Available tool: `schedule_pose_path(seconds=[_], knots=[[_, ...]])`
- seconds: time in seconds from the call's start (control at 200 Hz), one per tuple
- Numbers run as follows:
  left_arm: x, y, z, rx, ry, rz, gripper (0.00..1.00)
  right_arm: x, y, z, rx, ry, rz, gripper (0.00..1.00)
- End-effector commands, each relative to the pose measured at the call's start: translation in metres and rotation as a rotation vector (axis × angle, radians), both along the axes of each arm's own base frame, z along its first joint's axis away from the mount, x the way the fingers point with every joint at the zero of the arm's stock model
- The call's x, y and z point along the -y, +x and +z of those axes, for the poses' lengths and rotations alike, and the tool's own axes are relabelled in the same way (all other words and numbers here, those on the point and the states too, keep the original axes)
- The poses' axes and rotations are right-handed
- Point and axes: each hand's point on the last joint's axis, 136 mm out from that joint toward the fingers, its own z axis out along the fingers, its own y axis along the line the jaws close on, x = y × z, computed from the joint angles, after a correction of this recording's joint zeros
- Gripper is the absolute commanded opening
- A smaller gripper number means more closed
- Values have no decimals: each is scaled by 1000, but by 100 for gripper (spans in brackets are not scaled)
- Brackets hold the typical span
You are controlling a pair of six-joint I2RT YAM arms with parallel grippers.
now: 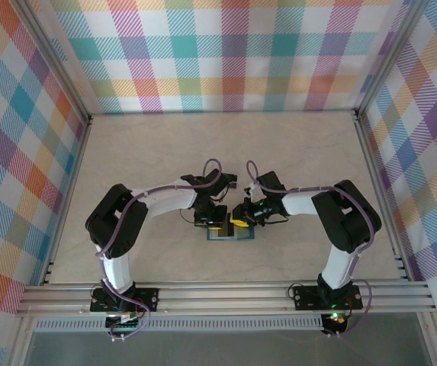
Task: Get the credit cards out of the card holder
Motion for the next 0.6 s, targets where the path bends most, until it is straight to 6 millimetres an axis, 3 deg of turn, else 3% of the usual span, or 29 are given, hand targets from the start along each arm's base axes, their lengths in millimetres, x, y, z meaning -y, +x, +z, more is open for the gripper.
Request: schedule_pose_path(seconds=[0.0, 0.345, 0.595], knots=[[-16, -18, -28, -63, 105, -23, 0, -9, -1, 5, 17, 90, 21, 19], [-16, -17, -25, -54, 103, -22, 0, -2, -2, -8, -4, 57, 0, 11], [-17, -16, -21, -44, 102, -18, 0, 19, -2, -8, 6, -20, -26, 9]])
